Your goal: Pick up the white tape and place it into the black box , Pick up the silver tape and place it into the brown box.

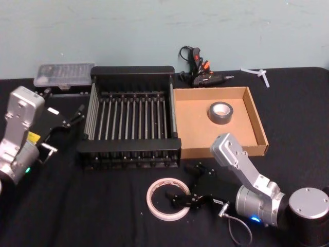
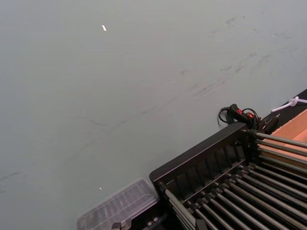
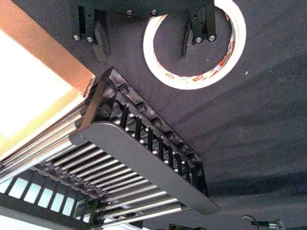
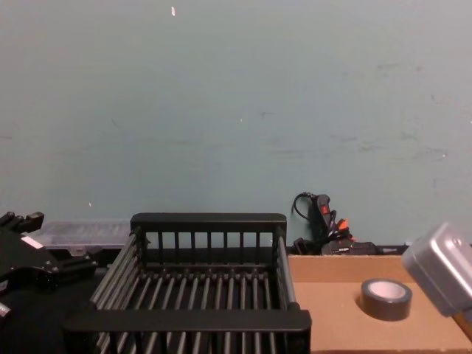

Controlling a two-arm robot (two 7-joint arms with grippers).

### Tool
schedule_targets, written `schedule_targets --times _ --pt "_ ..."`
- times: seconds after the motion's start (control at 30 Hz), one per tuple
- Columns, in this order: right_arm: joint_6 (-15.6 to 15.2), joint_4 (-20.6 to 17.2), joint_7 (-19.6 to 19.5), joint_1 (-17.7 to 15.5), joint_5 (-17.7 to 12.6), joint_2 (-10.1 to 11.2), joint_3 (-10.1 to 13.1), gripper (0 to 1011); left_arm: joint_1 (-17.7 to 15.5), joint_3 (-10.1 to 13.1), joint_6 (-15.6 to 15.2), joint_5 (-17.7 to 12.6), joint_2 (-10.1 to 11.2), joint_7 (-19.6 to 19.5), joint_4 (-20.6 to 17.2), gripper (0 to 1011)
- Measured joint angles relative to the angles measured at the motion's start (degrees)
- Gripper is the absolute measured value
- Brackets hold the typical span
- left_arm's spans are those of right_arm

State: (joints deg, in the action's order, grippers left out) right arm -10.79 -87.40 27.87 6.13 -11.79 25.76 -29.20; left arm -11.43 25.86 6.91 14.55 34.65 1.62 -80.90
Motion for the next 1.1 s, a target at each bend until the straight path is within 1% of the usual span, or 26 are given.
schedule_targets --times 0.8,0.97,1.0,1.03,1.1 --pt "-0.3 0.0 -0.6 0.0 0.4 0.0 -0.3 1002 0.0 0.0 0.0 0.0 0.0 0.0 0.0 1001" --pt "-0.3 0.0 -0.6 0.0 0.4 0.0 -0.3 943 0.0 0.0 0.0 0.0 0.0 0.0 0.0 1001" --pt "-0.3 0.0 -0.6 0.0 0.4 0.0 -0.3 895 0.0 0.0 0.0 0.0 0.0 0.0 0.0 1001" --pt "-0.2 0.0 -0.6 0.0 0.4 0.0 -0.3 882 0.0 0.0 0.0 0.0 0.0 0.0 0.0 1001" --pt "-0.2 0.0 -0.6 0.0 0.4 0.0 -0.3 813 0.0 0.0 0.0 0.0 0.0 0.0 0.0 1001"
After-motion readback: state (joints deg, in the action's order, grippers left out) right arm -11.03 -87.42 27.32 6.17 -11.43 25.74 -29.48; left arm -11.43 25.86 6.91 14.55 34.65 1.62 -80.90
